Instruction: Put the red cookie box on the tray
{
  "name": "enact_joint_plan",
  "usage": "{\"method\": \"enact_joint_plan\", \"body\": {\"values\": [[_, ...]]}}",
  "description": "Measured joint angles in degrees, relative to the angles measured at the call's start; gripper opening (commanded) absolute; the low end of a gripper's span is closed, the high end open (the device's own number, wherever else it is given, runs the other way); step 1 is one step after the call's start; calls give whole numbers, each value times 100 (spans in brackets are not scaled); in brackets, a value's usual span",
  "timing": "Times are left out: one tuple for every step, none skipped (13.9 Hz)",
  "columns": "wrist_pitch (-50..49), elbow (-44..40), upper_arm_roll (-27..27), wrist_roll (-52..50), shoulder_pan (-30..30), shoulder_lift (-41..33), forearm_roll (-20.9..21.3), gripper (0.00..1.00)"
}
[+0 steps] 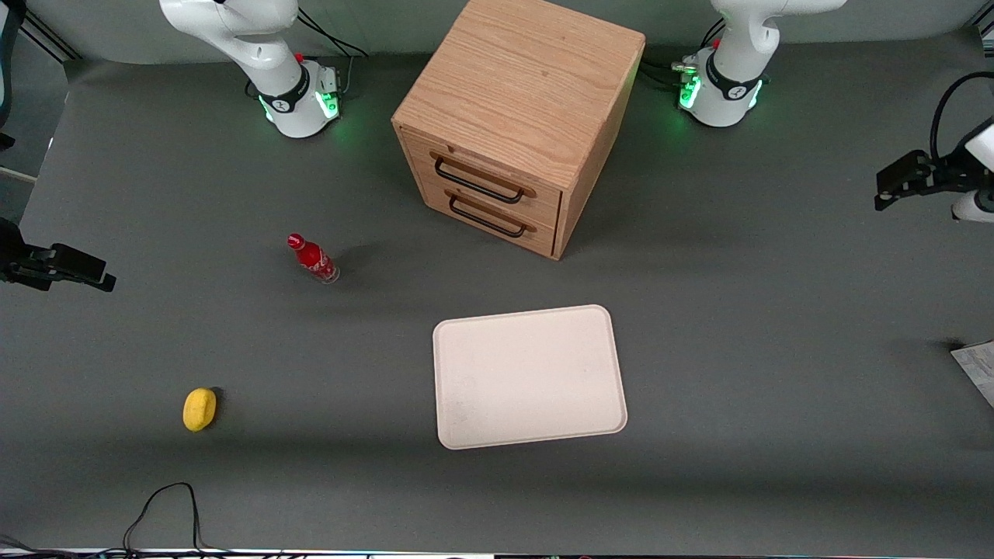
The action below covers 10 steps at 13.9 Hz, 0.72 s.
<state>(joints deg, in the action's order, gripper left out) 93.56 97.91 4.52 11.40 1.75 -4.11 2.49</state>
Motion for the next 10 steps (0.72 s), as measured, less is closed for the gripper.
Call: {"method": "enact_joint_plan", "body": {"values": [[109, 7, 146, 0, -14, 90, 18, 97], [254, 8, 278, 0, -54, 201, 22, 96], [437, 6, 385, -10, -109, 325, 22, 93], [620, -9, 493, -36, -170, 473, 22, 92], [774, -62, 624, -101, -230, 663, 20, 92], [872, -178, 795, -158, -274, 902, 10, 93], [927, -368, 983, -183, -322, 1200, -15, 94], [966, -585, 1133, -188, -388, 1516, -43, 96], [1035, -833, 1265, -193, -484, 1869, -64, 96], [1167, -1067, 1376, -205, -600, 2238, -80, 98]]}}
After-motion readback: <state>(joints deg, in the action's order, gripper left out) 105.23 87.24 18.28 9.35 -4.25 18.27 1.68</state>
